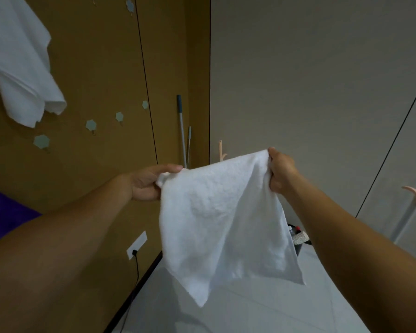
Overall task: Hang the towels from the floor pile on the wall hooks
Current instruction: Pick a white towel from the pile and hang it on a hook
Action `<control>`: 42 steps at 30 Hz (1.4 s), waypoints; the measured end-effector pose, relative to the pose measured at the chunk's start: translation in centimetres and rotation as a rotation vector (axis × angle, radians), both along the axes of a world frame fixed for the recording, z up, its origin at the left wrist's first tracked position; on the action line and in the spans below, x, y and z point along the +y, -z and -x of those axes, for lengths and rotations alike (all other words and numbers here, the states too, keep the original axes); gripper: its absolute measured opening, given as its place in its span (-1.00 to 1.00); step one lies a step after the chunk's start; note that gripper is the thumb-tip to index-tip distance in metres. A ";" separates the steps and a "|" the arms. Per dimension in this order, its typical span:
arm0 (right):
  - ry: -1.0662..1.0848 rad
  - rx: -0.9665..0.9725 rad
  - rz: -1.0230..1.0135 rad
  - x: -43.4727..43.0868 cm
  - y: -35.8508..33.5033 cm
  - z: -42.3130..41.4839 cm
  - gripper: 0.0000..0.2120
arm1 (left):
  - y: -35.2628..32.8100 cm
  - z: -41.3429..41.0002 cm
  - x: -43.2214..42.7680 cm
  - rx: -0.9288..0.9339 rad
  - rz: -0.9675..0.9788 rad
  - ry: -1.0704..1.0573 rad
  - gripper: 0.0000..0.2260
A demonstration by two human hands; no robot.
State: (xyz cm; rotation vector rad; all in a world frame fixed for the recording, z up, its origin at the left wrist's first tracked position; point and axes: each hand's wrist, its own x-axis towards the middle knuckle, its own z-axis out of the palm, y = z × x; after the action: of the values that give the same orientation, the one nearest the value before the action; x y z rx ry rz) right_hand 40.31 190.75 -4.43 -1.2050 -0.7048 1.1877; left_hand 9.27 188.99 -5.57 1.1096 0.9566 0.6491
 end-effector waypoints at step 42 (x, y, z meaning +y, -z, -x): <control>-0.194 -0.138 0.049 -3.7 1.4 -5.4 -0.71 | -0.8 1.3 1.5 -0.019 -0.081 -0.278 -0.66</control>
State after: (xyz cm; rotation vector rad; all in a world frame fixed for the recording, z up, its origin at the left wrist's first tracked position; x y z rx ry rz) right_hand 45.66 187.08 -5.84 -1.2910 -0.9167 1.2962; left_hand 7.97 190.54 -4.79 1.0480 1.0870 0.9297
